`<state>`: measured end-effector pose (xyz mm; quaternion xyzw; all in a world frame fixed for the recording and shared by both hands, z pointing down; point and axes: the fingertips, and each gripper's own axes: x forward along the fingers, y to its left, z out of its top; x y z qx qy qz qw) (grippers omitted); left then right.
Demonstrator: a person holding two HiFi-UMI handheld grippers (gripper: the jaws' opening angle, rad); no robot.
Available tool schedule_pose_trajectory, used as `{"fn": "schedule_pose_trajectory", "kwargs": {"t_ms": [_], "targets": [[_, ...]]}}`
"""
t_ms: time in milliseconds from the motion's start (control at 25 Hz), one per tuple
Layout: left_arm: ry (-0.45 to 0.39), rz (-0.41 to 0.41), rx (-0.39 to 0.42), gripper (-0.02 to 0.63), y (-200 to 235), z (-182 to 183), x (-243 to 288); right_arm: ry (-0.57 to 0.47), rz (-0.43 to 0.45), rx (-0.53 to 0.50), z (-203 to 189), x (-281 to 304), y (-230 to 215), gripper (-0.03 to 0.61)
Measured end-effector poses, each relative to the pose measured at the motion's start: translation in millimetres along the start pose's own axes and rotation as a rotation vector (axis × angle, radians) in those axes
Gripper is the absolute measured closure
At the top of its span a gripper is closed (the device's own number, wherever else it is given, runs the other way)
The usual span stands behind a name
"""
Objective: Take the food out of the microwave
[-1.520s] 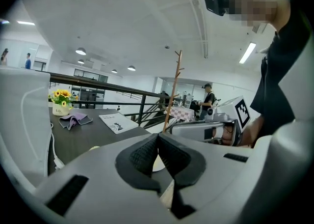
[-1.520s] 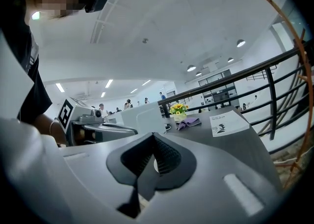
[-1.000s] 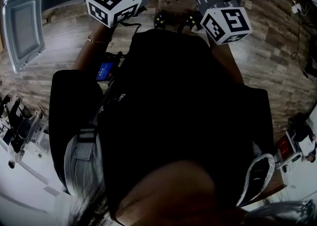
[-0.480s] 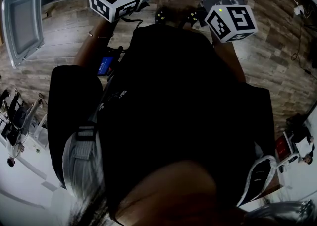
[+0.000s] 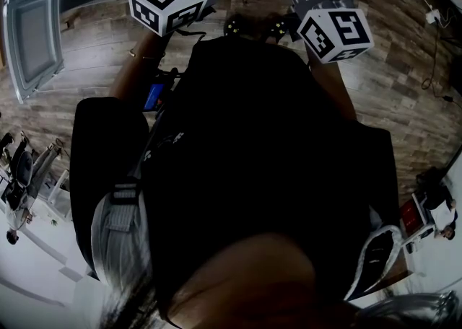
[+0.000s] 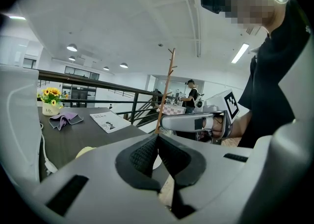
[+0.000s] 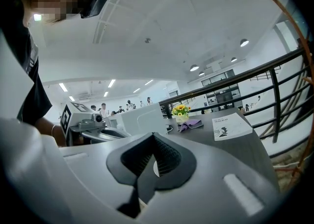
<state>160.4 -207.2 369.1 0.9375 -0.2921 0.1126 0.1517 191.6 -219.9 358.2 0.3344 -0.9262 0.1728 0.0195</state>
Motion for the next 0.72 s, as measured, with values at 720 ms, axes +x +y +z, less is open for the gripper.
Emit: {"fn": "schedule_pose_trajectory", "kwargs": {"t_ms": [720], "targets": [[-0.042, 0.058, -0.038, 0.606, 14, 2, -1, -0.016, 0.013, -0.006, 5, 1, -6, 0.578]]}}
